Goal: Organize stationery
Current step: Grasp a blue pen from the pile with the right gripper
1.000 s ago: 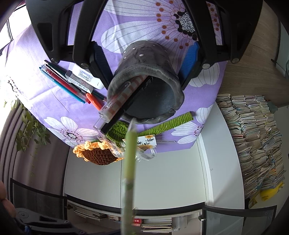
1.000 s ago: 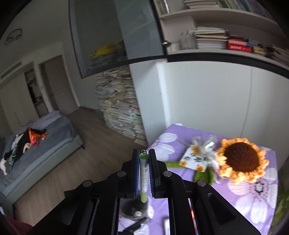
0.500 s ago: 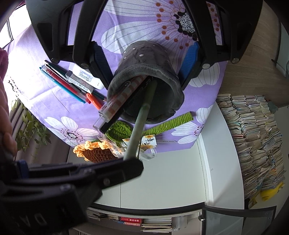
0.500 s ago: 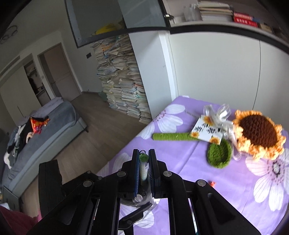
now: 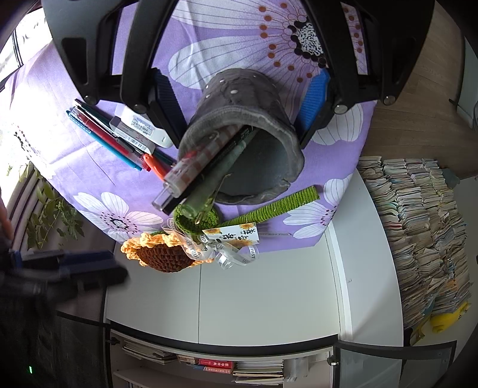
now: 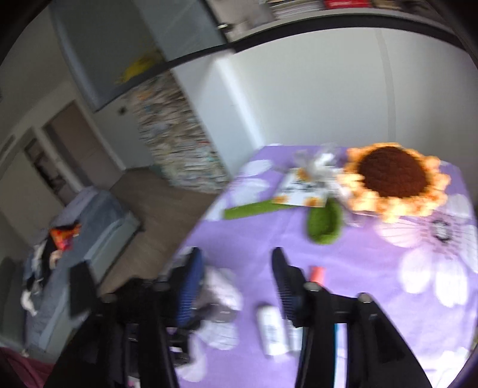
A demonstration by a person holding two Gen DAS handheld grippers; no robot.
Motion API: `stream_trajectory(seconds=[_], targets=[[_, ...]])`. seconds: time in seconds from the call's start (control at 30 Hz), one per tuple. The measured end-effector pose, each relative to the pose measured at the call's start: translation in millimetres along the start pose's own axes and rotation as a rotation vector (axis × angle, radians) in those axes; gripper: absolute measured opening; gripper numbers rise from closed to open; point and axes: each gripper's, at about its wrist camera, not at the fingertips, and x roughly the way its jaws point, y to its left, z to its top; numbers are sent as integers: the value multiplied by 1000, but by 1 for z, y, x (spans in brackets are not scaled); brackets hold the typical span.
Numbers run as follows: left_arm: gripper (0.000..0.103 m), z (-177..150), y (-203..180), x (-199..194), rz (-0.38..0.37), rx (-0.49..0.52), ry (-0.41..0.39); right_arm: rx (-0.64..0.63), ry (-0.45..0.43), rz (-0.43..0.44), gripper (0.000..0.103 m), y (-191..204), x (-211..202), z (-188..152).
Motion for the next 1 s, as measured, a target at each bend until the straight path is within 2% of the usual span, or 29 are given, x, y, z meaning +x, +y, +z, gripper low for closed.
stream_trajectory(seconds=[0.07,0.13,0.23,0.3,0.43,0.67,0.77,0.9,1.0], targets=[[71,0,0,0,1,1,0,-2,53,-115,54,-18,3,-7],[71,0,0,-1,2,1,1,40,128,-171,54,-39,12,-19],[71,0,0,-1,2,1,2,108,231,-198,46,-65,30,-38],[71,0,-1,-1,5,3,3,119,260,-190,46,-71,38,-45],[71,1,0,-2,10,4,6,98,288,-183,46,-68,54,-50],[71,2,0,0,9,7,3,22,345,-268,46,-64,77,-59],[71,2,0,0,9,6,3,30,346,-255,46,-70,79,-61],[71,2,1,0,8,7,2,6,341,-316,46,-68,75,-59],[71,1,0,1,8,7,2,17,338,-324,46,-74,70,-59]])
